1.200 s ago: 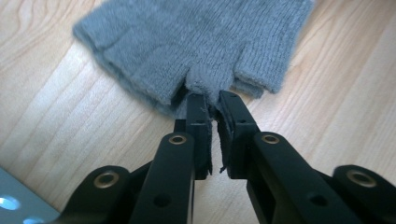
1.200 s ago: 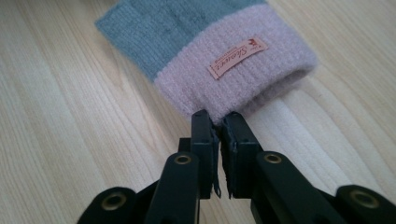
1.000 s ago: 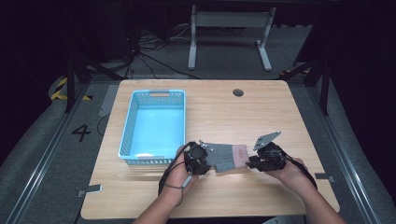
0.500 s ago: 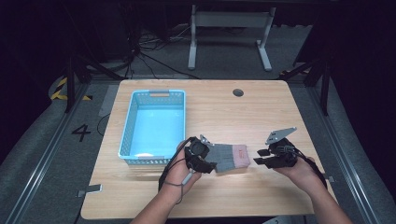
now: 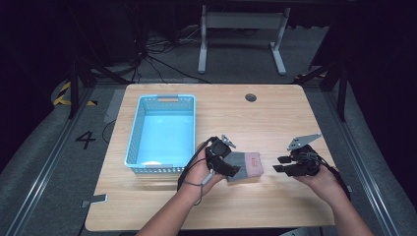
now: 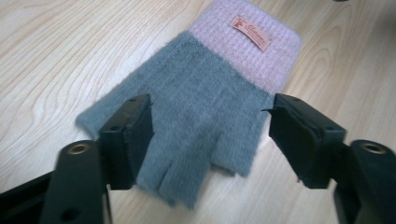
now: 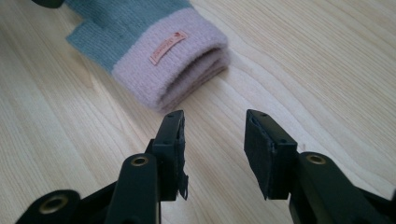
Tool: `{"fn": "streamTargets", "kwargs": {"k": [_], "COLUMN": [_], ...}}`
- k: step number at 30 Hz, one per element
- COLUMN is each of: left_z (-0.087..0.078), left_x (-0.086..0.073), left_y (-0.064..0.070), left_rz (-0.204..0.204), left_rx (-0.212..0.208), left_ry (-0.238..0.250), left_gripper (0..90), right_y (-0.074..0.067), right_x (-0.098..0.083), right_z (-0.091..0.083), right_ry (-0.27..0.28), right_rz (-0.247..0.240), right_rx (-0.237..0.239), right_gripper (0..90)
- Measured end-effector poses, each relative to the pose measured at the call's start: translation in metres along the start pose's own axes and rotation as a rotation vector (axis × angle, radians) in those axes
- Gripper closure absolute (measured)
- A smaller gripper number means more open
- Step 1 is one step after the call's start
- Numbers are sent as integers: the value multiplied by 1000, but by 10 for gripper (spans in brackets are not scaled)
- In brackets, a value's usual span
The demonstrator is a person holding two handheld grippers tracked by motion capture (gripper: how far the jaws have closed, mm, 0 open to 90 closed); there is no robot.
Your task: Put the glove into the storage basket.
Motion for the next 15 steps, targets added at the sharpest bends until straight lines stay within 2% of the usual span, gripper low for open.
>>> {"fn": "streamTargets", "kwargs": {"k": [4, 11, 15], "left_z": [10, 25, 32], "left_x": [2, 5, 2], "left_y": [-5, -13, -18], "left_rz": [0, 16, 17], "left_rx": [1, 17, 50], "left_ry": [-9, -18, -36], "left_gripper": [247, 194, 177], "right_y": [6, 6, 6], "right_x": [-4, -5, -5], "right_z": [-1, -1, 0], "right_ry": [0, -1, 1], "right_rz": [25, 28, 30], "right_rx": [-7, -6, -3], "right_gripper": [582, 575, 571]}}
Point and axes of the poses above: each handheld gripper's, and its own axes: z roughly forward along the jaws, x roughly out of its top, y roughly to its right, the point moved 9 cm from there along z, roughly forward along the jaws, and after that the axes turned 13 degrees about -x, right-handed, at the moved point
